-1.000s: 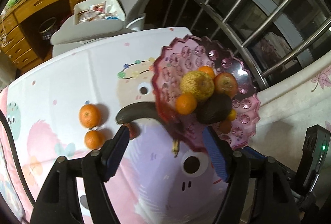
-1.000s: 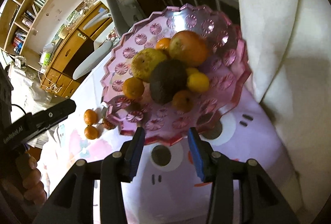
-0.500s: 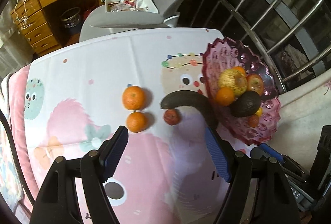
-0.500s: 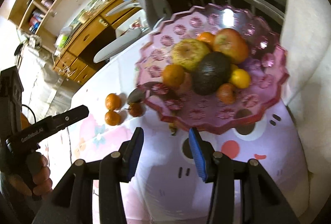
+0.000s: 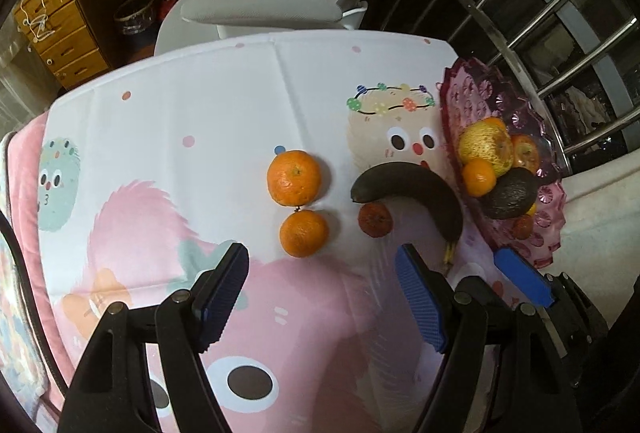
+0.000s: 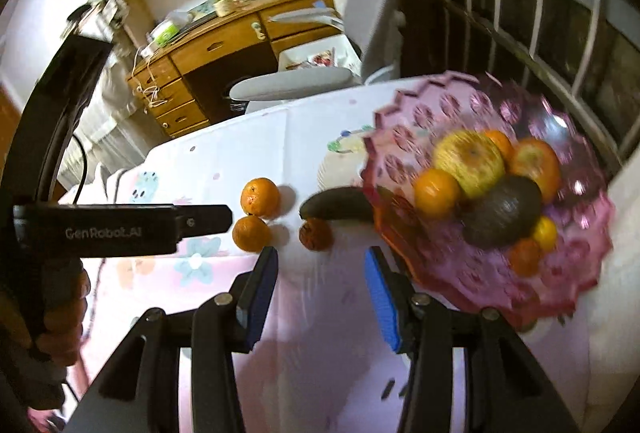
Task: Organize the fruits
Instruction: 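Move both tools back toward the remaining mandarins and brown fruit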
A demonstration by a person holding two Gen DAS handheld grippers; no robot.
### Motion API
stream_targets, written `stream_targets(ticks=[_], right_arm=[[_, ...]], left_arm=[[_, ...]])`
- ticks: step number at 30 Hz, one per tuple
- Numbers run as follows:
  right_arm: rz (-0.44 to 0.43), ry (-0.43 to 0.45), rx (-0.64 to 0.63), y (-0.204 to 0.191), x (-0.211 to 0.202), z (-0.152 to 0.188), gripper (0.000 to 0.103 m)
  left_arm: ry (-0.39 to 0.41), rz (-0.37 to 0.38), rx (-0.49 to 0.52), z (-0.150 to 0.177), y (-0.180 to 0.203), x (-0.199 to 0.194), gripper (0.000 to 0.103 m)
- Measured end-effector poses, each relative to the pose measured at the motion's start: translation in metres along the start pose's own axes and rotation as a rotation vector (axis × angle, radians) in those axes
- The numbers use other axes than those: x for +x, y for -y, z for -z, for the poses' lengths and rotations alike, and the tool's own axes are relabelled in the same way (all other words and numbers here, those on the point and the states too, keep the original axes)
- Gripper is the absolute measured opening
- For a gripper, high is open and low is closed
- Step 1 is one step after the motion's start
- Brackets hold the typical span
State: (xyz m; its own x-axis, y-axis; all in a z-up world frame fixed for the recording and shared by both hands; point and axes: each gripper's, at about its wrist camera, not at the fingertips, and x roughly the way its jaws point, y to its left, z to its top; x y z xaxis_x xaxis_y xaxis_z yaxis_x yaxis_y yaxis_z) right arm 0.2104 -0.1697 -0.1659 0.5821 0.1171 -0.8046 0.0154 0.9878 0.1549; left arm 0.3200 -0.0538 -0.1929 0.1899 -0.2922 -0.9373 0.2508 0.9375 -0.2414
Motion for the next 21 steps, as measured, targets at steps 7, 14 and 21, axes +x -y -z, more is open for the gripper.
stream_targets(ticks=[7,14,21], right_arm=[[0.047,0.005,-0.119,-0.016,0.039,0.003,0.046],[0.068,-0.010,-0.170,-0.024,0.071,0.011,0.044],[0.092,-0.016,-0.185,-0.022,0.093,0.016,0.038]], left_arm=[[-0.053,0.031,-0.023,-0.006,-0.016,0.034,0.065],[-0.094,0.065,-0.046,-0.008,-0.025,0.061,0.053],[-0.114,0.084,-0.067,-0.009,-0.028,0.079,0.046]])
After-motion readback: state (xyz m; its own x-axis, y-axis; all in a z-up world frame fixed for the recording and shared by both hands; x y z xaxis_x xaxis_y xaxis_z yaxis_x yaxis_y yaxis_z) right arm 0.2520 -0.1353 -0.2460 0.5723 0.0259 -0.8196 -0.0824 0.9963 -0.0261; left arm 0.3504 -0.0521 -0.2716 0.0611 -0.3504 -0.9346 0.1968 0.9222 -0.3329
